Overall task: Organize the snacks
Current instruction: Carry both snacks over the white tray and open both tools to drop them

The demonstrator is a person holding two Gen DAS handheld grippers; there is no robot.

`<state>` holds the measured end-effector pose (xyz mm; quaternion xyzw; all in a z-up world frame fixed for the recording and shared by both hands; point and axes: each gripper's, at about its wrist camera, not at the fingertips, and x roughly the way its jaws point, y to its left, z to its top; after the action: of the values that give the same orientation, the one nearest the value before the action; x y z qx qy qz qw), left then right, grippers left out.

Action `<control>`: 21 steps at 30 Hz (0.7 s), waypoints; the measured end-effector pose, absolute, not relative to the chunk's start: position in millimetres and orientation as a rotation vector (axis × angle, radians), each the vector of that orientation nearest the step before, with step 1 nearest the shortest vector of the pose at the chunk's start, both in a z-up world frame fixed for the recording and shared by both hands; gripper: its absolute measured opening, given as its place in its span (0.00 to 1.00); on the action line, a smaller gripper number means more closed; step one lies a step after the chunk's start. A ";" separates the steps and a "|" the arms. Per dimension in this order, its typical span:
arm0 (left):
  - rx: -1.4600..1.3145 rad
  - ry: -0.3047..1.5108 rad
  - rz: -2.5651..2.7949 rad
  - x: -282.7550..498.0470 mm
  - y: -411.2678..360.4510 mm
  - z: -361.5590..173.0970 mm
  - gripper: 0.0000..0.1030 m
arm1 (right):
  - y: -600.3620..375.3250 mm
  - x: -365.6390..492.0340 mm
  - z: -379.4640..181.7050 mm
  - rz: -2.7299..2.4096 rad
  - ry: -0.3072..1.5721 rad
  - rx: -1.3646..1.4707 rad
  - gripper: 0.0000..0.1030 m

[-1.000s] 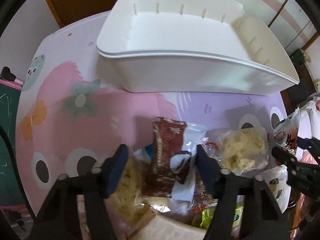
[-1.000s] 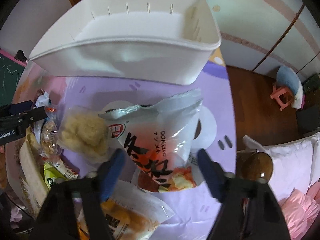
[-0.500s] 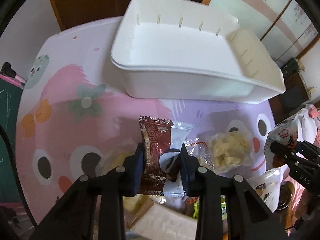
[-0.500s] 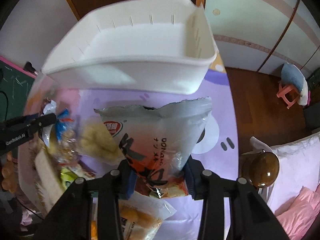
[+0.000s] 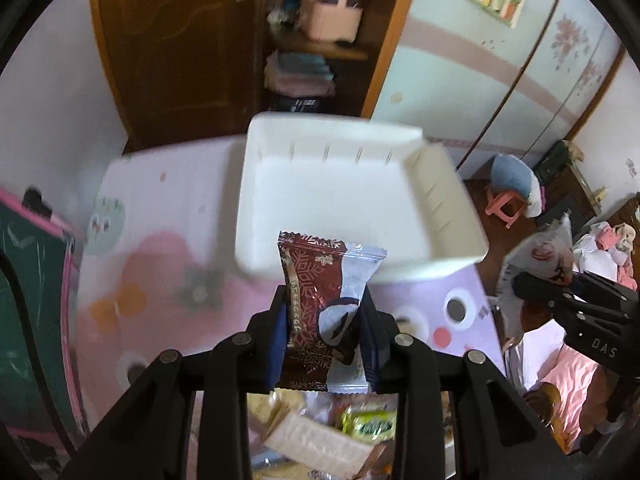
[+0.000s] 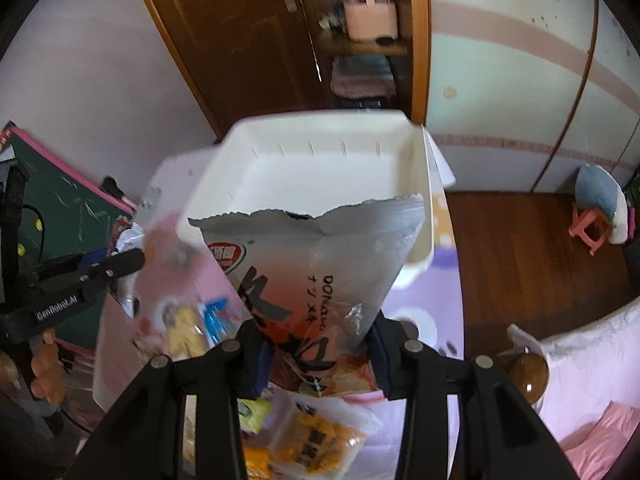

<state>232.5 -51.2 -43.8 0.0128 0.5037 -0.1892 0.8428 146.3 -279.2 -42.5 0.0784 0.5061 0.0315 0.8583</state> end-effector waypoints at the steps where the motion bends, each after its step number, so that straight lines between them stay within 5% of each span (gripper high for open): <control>1: 0.034 1.049 -0.407 236.4 -55.3 -36.8 0.29 | -278.6 149.5 -35.5 0.072 1.056 0.173 0.39; 9: 0.018 1.042 -0.444 287.2 -83.2 -16.9 0.29 | -288.4 208.6 -17.3 0.020 1.060 0.238 0.39; 21: 0.064 1.116 -0.389 342.6 -116.7 -78.8 0.29 | -291.6 279.3 -71.4 -0.087 1.181 0.242 0.40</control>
<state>342.7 -116.7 -78.8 0.0304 0.5262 -0.1833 0.8298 279.3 -291.6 -71.4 0.1136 0.5550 -0.0410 0.8230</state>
